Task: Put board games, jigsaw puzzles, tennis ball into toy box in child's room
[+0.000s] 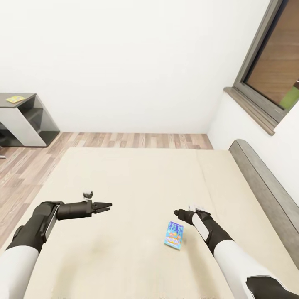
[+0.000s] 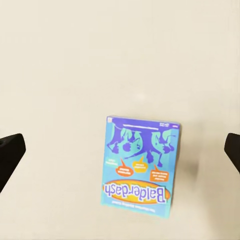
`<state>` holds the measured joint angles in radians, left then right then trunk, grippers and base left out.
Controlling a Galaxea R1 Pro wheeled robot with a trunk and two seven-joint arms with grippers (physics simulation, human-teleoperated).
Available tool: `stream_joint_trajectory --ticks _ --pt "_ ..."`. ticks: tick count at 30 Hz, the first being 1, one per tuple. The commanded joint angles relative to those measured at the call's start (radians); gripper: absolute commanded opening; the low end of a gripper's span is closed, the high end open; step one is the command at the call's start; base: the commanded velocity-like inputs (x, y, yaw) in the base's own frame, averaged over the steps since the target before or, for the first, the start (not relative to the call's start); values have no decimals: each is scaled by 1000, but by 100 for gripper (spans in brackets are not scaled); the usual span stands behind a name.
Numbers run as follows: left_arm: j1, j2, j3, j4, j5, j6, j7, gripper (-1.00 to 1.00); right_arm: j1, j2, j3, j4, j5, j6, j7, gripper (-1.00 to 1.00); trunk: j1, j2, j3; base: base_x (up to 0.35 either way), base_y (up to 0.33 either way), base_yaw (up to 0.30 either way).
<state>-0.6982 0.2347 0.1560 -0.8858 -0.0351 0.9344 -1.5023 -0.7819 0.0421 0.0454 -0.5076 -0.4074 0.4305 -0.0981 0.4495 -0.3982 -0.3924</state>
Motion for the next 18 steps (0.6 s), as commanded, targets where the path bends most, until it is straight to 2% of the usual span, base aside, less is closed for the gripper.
stream_joint_trajectory --ticks 1,6,18 --pt "-1 -1 0 -12 -5 14 -12 100 0 -1 5 -2 -10 4 -9 100 0 -2 -3 0 0 0" --pt "-2 -1 -3 -46 -8 22 -33 100 0 -1 5 -3 -10 4 -9 100 0 -2 -11 0 0 0" --pt "-3 -3 -4 -54 -6 24 -40 100 0 0 5 -7 -11 4 -9 100 0 -2 -31 0 0 0"
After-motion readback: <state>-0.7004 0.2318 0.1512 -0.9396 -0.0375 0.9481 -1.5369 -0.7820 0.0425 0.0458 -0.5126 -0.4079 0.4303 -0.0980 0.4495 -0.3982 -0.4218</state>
